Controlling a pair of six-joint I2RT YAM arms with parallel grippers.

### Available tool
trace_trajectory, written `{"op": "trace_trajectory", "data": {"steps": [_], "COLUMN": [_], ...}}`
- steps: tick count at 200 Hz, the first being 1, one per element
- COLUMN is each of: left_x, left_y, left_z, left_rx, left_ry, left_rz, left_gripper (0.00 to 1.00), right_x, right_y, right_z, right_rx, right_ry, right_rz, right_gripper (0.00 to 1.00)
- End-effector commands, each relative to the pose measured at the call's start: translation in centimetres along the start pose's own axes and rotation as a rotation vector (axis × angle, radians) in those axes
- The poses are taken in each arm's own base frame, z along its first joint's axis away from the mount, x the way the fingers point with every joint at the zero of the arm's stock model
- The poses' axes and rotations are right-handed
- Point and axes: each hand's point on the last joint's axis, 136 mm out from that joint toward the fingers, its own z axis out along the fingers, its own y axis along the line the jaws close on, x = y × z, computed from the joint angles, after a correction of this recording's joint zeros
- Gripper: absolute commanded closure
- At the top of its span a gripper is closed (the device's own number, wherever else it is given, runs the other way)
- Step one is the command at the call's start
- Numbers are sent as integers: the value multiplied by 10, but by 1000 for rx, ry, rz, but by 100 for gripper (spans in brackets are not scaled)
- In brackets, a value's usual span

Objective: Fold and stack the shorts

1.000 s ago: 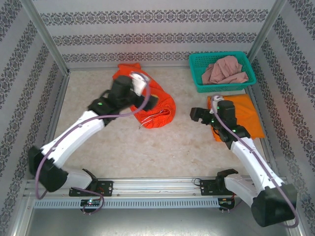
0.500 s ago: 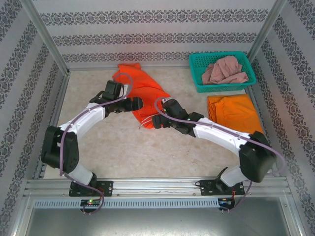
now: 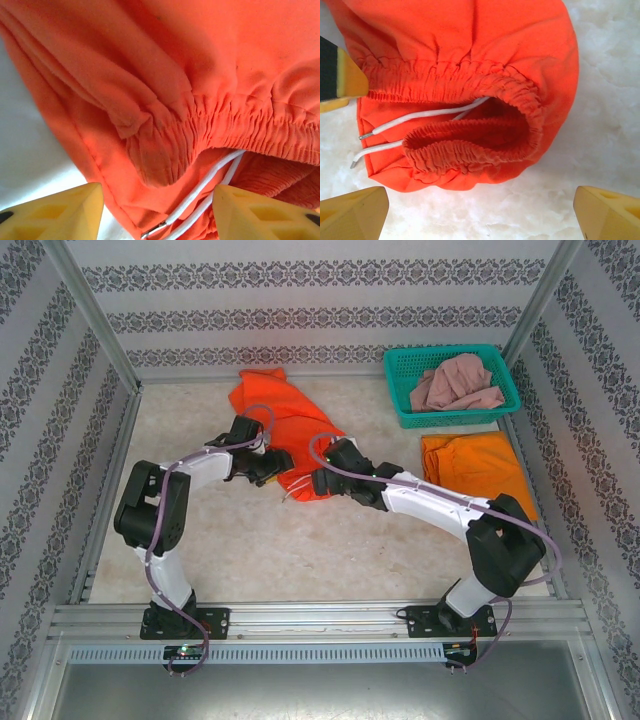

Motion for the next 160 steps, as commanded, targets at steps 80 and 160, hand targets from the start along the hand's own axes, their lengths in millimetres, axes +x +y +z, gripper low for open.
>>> {"op": "trace_trajectory", "data": {"steps": [80, 160], "left_x": [-23, -53], "left_y": [0, -28], "left_z": [21, -6], "left_rx": [9, 51], "left_ry": [-18, -138], "left_rz": [-33, 6], "left_gripper": [60, 100], "right_x": [8, -7], "right_y": [-11, 5], "right_z": [-2, 22], "right_rx": [25, 72], "right_ry": [10, 27], "right_rz": [4, 31], "right_gripper": [5, 4]}}
